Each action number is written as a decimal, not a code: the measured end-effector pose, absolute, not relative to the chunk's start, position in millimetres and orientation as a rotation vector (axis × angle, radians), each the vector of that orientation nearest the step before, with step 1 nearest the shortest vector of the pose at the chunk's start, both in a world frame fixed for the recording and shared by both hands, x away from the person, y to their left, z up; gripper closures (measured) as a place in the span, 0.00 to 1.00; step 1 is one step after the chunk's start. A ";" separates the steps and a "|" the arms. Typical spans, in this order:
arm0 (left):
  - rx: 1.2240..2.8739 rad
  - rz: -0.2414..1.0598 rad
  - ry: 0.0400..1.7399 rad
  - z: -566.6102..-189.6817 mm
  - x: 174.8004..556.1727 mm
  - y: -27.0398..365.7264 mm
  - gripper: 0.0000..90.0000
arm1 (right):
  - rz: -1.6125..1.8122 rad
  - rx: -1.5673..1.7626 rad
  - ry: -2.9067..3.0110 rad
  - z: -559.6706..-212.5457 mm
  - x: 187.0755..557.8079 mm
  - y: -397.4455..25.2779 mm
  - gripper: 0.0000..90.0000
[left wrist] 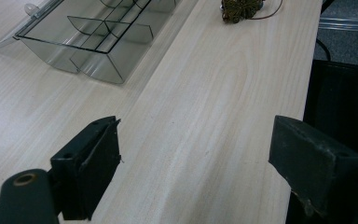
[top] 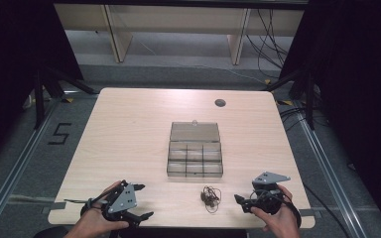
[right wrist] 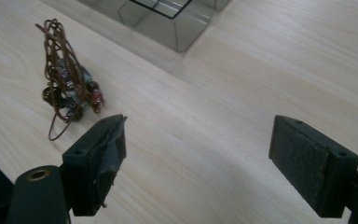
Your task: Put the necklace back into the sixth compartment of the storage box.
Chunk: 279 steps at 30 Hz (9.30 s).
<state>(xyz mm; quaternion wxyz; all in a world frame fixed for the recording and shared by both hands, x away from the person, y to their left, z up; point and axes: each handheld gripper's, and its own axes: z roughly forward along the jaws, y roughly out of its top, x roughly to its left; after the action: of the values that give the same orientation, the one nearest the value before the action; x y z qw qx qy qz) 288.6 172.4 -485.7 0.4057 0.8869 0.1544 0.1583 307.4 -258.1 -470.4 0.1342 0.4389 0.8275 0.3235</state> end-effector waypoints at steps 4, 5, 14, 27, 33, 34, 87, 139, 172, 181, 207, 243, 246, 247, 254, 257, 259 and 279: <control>2.240 0.394 0.391 -485.7 288.7 171.9 0.17 | 0.923 1.282 2.427 -464.5 304.6 -252.0 0.21; 2.240 0.394 0.391 -485.7 288.7 171.9 0.18 | 0.946 1.233 2.410 -466.6 305.9 -250.7 0.21; 2.251 0.411 0.383 -485.9 290.4 173.3 0.18 | 0.884 1.212 2.522 -452.9 301.5 -230.9 0.23; 2.244 0.394 0.391 -487.1 290.1 172.2 0.18 | 0.771 1.059 2.669 -442.8 305.1 -201.3 0.23; 2.257 0.406 0.382 -486.3 290.8 173.2 0.18 | 0.708 1.012 2.706 -440.7 311.6 -185.6 0.25; 2.252 0.405 0.386 -486.2 290.2 173.1 0.17 | 0.700 0.995 2.715 -440.4 313.3 -183.2 0.25; 2.228 0.394 0.383 -484.3 288.2 173.7 0.18 | 0.420 0.819 2.965 -466.3 353.2 -130.8 0.56; 2.223 0.401 0.399 -485.4 288.9 173.3 0.18 | 0.396 0.670 3.047 -401.1 377.6 -141.5 0.88; 2.231 0.404 0.392 -484.6 289.5 174.5 0.17 | 0.350 0.738 3.018 -375.6 426.1 -141.4 0.88; 2.229 0.405 0.401 -485.0 289.0 173.7 0.18 | 0.348 0.772 3.015 -383.0 442.4 -141.6 0.88; 2.247 0.414 0.379 -484.3 290.6 175.1 0.18 | 0.288 0.741 3.024 -407.5 468.5 -133.6 0.88; 2.244 0.408 0.377 -485.3 289.7 174.1 0.18 | 0.231 0.792 3.076 -440.8 474.7 -130.8 0.88; 2.228 0.395 0.391 -485.9 289.0 173.3 0.17 | 0.249 0.732 3.082 -442.5 476.4 -131.1 0.88; 2.231 0.395 0.394 -485.7 289.1 173.3 0.17 | 0.225 0.761 3.078 -443.2 476.0 -130.2 0.88; 2.228 0.405 0.399 -485.4 288.7 173.3 0.18 | 0.208 0.774 3.087 -445.7 475.1 -128.4 0.88; 2.231 0.397 0.394 -485.5 289.0 173.5 0.17 | 0.198 0.785 3.092 -445.9 474.0 -128.1 0.88; 2.227 0.406 0.399 -485.3 288.7 173.4 0.18 | 0.199 0.750 3.100 -446.2 475.4 -128.8 0.88; 2.244 0.405 0.376 -485.3 289.5 174.0 0.18 | 0.310 0.885 3.025 -426.2 475.6 -135.8 0.68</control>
<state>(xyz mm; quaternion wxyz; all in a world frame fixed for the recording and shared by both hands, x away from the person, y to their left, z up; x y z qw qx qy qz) 289.5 174.0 -485.3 0.4034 0.8885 0.1491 0.1602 475.6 -135.8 -426.2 -0.0128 0.2795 0.9550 0.0980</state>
